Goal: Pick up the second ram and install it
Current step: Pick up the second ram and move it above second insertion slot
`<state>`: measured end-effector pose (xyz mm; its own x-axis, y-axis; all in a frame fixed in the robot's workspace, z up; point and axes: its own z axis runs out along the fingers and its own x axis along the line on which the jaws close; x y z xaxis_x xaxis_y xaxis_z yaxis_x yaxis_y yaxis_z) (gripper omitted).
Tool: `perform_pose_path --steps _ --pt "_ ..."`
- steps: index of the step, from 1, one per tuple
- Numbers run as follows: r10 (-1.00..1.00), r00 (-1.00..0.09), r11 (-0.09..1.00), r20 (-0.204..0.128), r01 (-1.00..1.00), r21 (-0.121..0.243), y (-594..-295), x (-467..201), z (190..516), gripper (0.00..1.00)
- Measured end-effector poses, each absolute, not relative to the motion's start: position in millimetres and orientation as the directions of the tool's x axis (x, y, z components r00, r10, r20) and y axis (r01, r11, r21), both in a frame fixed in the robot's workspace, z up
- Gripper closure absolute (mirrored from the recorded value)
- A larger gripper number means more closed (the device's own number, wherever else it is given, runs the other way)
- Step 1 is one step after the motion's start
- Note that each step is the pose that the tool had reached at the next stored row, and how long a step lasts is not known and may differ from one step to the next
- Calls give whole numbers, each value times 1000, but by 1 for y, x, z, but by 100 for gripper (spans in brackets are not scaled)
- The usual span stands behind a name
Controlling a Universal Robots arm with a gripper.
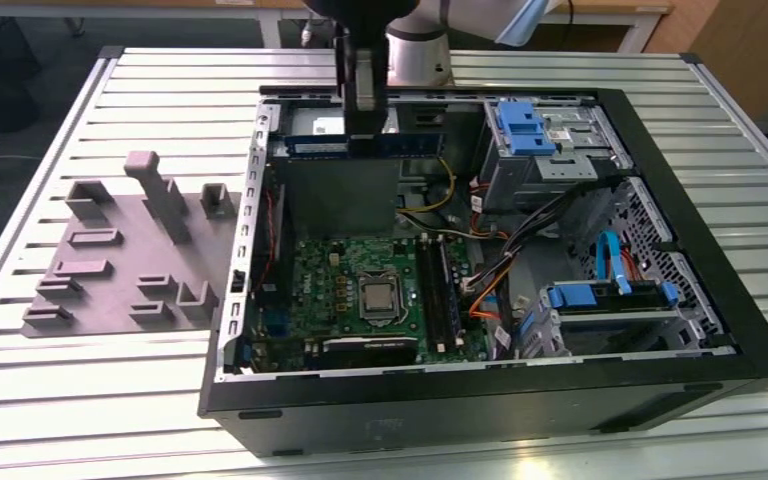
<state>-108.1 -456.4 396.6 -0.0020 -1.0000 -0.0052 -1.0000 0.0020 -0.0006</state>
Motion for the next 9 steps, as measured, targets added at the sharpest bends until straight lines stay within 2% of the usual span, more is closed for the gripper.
perform_pose_path --steps 9 --pt "-1000 -2 2 -5 -1000 0 -456 -78 397 86"
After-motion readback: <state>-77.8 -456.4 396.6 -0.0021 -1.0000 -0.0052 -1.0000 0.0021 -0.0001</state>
